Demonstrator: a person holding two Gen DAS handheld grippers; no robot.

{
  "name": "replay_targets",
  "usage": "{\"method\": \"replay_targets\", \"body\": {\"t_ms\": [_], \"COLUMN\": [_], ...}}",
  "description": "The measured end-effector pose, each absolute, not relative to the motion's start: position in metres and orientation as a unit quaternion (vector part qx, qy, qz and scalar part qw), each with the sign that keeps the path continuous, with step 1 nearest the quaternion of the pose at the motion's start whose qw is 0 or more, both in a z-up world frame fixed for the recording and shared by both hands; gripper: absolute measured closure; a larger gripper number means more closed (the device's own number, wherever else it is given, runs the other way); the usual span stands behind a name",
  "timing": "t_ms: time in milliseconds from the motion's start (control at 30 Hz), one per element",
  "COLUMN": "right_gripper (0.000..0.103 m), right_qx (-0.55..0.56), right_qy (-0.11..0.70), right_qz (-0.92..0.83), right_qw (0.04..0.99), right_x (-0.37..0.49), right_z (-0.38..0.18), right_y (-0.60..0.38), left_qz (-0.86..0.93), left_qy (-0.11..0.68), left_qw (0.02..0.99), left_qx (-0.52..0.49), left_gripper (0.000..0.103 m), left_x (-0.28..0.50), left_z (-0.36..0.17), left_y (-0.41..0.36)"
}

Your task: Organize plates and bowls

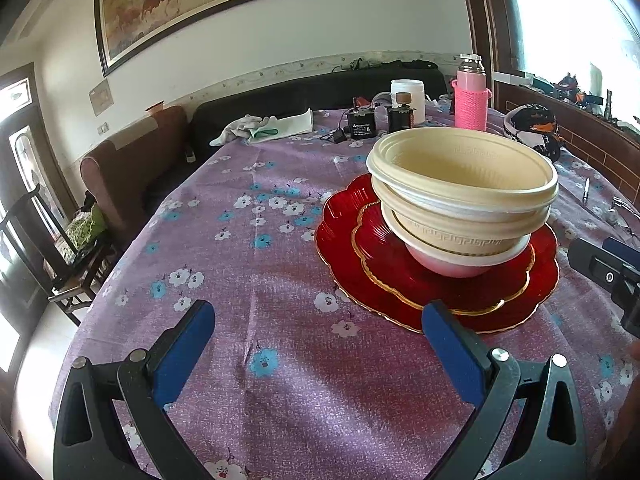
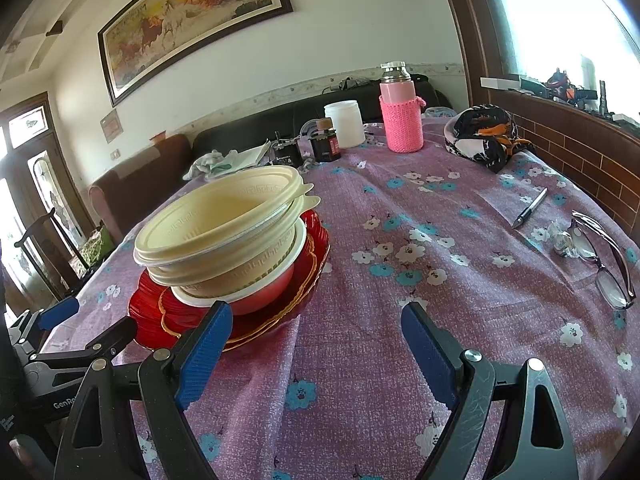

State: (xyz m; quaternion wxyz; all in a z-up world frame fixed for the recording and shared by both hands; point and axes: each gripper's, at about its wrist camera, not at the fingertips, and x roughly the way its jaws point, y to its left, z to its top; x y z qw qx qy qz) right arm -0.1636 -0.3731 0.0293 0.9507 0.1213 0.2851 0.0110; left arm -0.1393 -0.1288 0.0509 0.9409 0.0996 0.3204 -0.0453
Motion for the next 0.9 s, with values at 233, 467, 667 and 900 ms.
{"method": "replay_targets", "body": {"t_ms": [233,467,667,900], "right_gripper": [0.014,0.014,0.014,0.014], "right_qx": [0.122,0.122,0.122,0.122], "right_qy": [0.286,0.287,0.288,0.289], "right_qz": [0.011,0.011,0.011,0.010], "right_qw": [0.950,0.950,0.950,0.950], "right_x": [-0.1634,-0.1629,-0.1630,-0.1619], "right_z": [0.0286,0.0287,0.0288,0.0285], "right_y": [-0.3739,-0.3742,-0.3741,-0.3750], "left_qz": [-0.044,-0.045,-0.056,-0.057], "left_qy": [0.320,0.322,0.331,0.329], "left_qw": [0.941,0.941,0.937,0.938], "left_qx": [0.099,0.099,0.092,0.097], "left_gripper": [0.000,0.000,0.000,0.000], "left_x": [-0.1392,-0.1391,-0.1362,-0.1379], "left_z": [0.0513,0.0514,0.0501,0.0518], "left_y": [-0.1275,-0.1272,-0.1244,-0.1226]}}
